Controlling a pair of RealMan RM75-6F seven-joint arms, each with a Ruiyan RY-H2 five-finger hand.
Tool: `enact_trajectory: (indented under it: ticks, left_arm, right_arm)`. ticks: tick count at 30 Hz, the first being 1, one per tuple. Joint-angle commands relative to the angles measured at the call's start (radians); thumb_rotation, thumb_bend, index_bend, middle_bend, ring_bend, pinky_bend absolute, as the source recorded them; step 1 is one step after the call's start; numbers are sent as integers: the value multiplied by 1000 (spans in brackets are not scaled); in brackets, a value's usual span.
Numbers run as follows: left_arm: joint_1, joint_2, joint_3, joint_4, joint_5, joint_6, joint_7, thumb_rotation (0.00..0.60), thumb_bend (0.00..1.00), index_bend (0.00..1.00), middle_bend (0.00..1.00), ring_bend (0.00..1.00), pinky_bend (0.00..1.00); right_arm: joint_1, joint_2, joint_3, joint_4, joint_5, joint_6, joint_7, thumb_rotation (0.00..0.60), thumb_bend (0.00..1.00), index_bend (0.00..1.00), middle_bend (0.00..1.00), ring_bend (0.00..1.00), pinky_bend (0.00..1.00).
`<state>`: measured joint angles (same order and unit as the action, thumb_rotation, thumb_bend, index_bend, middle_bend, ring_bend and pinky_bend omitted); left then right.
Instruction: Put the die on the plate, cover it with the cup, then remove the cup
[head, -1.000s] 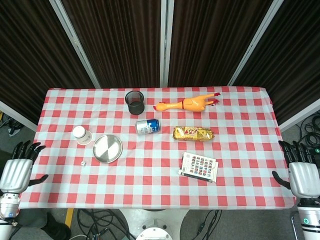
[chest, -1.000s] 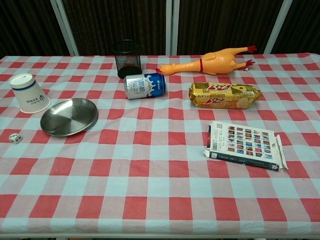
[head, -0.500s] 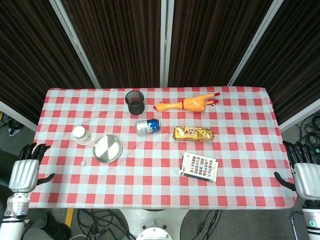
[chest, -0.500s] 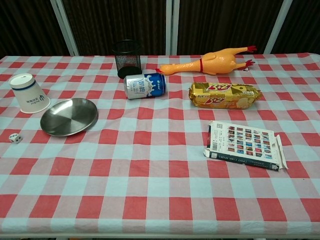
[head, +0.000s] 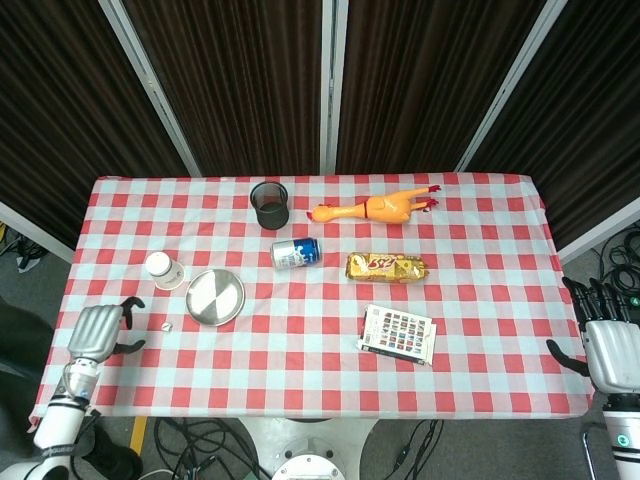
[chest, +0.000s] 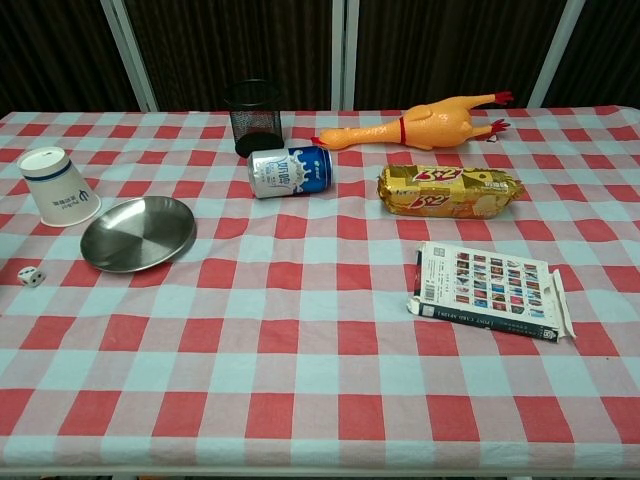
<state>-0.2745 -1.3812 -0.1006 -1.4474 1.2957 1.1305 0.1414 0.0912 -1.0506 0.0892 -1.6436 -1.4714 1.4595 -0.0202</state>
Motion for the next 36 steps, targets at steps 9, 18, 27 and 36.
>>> enact_trajectory:
  ticks: [9,18,27,36]
  left_arm:
    - [-117,-119,-2,216,-56,-194,-61,600,249,429,773,777,932]
    - [-115,-114,30,211,-34,-205,-113,600,276,429,773,777,931]
    - [-126,-118,36,216,-37,-214,-119,600,320,475,781,782,931]
    - [-144,-121,30,208,-22,-208,-135,600,361,562,846,837,940]
  right_arm:
    - [-5,2,-1,-6,3,8,2,600,139,45,142,0,16]
    - [1,-7,-4,-1,7,-8,6,600,139,45,142,0,17]
    - [-1,-7,-5,3,10,-8,19,600,140,45,142,0,17]
    - [2,-11,-7,12,7,-14,39,600,139,45,143,0,16]
